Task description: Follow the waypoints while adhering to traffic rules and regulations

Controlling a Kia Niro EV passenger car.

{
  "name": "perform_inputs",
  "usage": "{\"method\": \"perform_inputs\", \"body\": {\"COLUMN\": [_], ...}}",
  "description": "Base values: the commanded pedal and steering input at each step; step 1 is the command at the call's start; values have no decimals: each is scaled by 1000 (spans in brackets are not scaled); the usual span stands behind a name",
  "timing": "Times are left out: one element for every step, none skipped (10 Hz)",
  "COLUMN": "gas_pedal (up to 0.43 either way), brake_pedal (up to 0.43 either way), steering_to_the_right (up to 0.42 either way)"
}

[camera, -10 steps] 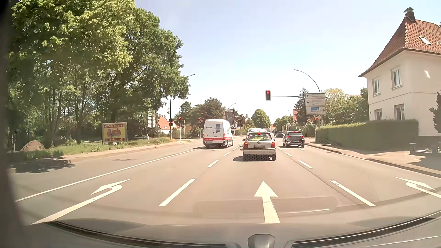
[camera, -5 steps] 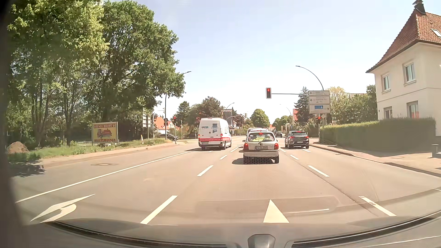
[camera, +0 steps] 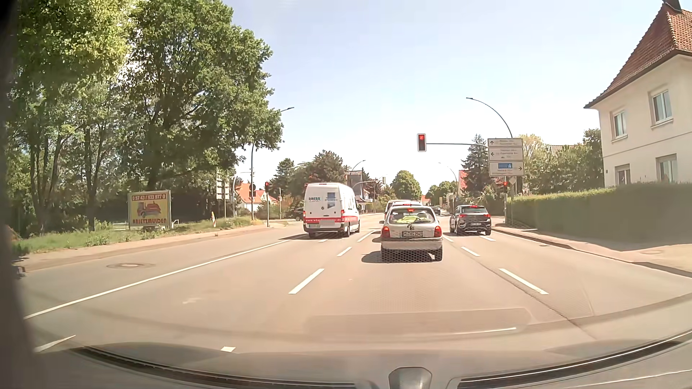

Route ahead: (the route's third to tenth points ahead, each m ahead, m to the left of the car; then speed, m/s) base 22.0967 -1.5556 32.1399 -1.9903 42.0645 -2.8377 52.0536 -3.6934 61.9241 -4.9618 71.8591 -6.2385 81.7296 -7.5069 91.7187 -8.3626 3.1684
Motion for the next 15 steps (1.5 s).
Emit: {"method": "perform_inputs", "body": {"gas_pedal": [0,0,0,0,0,0,0,0,0,0,0,0,0,0,0], "brake_pedal": [6,6,6,6,6,6,6,6,6,6,6,6,6,12,6], "steering_to_the_right": [19,20,20,20,20,20,21,22,22,22,22,22,22,22,22]}}
